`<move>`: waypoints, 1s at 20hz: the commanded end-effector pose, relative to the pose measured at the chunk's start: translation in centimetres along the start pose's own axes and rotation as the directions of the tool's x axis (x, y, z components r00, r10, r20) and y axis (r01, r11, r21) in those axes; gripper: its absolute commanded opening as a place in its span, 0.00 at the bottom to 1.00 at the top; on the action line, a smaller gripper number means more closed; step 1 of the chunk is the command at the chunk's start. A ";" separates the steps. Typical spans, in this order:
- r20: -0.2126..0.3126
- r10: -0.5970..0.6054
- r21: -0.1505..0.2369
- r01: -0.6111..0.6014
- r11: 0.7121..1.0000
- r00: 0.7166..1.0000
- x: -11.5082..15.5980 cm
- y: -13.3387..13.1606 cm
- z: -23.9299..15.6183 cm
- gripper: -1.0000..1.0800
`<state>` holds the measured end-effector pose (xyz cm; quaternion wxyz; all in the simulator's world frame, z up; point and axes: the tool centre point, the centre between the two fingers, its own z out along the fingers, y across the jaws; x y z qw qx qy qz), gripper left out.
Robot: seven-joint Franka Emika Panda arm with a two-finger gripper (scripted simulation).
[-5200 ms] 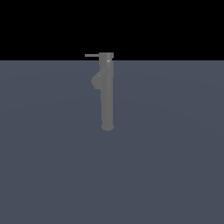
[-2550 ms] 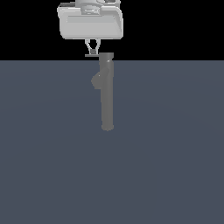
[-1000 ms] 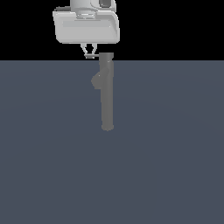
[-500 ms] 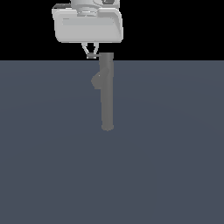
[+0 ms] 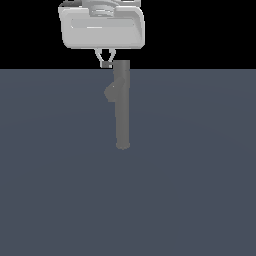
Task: Turn on the faucet by rotating a designated handle.
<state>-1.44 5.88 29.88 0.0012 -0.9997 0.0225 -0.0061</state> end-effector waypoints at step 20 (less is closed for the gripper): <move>0.012 0.003 -0.003 -0.003 1.000 1.000 0.3 8.8 -0.2 0.00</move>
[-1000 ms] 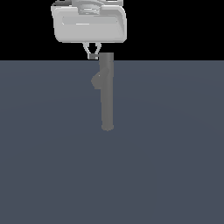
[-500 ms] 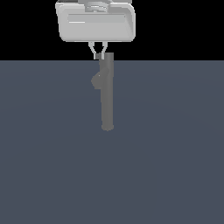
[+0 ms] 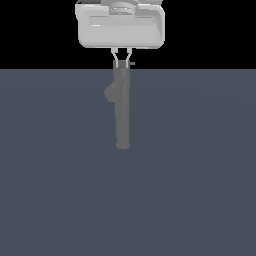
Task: Turn on the faucet by rotating a designated handle.
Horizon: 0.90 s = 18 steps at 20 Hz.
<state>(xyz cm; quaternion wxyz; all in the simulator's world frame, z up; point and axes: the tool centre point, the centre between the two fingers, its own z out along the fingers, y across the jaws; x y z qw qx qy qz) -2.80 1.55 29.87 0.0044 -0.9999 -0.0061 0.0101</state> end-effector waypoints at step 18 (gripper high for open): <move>-0.018 0.054 -0.007 -0.054 0.999 0.998 5.3 5.3 -0.3 0.00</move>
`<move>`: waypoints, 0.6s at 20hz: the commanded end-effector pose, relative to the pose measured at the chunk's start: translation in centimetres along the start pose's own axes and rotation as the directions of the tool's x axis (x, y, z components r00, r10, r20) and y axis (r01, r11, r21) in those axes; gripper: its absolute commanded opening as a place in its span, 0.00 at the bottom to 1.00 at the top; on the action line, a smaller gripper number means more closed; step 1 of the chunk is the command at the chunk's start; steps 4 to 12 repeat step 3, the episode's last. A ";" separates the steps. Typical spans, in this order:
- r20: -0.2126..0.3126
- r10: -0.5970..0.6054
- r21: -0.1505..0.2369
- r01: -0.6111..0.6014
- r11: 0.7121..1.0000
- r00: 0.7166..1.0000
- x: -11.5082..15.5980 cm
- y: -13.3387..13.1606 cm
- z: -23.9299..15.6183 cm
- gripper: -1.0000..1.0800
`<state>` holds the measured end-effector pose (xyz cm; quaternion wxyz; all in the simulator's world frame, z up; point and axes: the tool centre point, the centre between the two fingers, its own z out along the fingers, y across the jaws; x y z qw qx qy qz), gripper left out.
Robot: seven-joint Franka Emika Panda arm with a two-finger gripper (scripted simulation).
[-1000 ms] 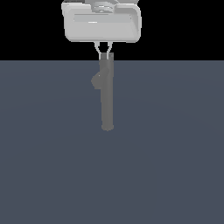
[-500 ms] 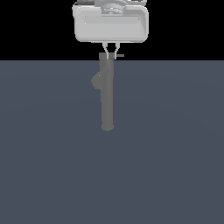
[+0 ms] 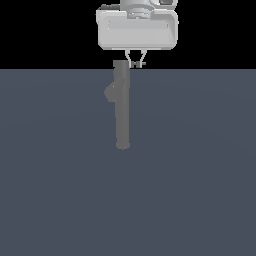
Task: Turn on the faucet by rotating a designated handle.
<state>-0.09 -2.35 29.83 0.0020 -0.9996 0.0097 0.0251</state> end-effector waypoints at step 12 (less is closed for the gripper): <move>-0.050 0.028 -0.002 -0.029 1.000 0.998 3.2 1.8 -0.4 0.00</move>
